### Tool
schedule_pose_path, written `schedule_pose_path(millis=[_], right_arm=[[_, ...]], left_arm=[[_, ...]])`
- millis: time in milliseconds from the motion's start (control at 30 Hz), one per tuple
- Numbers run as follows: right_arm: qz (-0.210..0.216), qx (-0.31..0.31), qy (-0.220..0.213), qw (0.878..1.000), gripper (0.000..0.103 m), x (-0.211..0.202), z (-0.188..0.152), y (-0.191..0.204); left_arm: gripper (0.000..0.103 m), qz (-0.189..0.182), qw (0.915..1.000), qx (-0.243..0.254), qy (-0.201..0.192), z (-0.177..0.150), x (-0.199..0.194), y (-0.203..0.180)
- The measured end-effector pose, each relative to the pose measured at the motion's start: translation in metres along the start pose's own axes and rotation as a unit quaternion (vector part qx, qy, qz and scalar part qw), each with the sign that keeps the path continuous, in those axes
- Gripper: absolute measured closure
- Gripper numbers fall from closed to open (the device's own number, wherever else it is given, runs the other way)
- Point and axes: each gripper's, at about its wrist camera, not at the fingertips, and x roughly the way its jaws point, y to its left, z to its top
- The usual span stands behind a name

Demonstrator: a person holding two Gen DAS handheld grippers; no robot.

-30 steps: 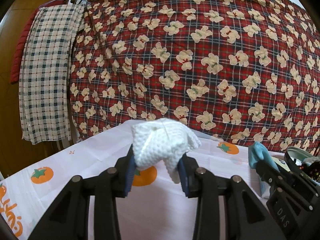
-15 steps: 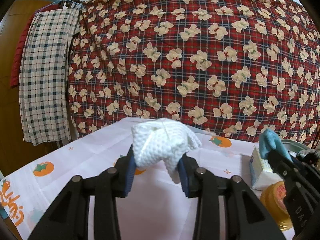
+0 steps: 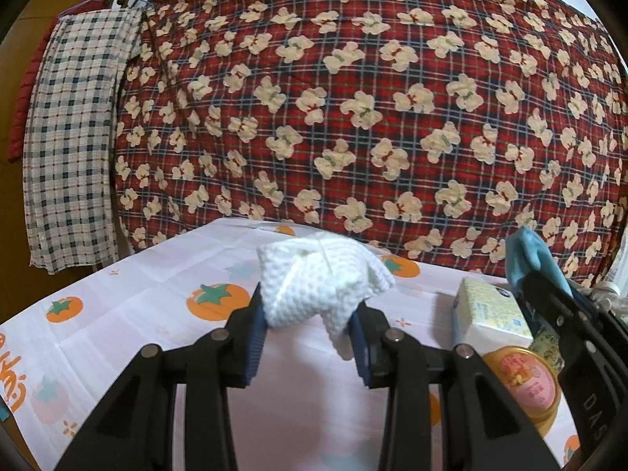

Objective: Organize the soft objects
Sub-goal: 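Carry the white tissue and teal cloth over the tin with both grippers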

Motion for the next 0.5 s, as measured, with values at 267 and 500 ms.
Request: schedule_pose_path(millis=[267,500], right_arm=[[-0.017,0.001,-0.02,1.0,0.087,-0.013,0.003,-0.022],[-0.037,0.007,-0.027,0.999,0.087,-0.02,0.005,-0.05]], left_arm=[[0.066,-0.028,0.9995,0.011,-0.008,0.006,-0.011,-0.028],[0.066,-0.047,0.9985,0.026,-0.016,0.011,-0.017,-0.054]])
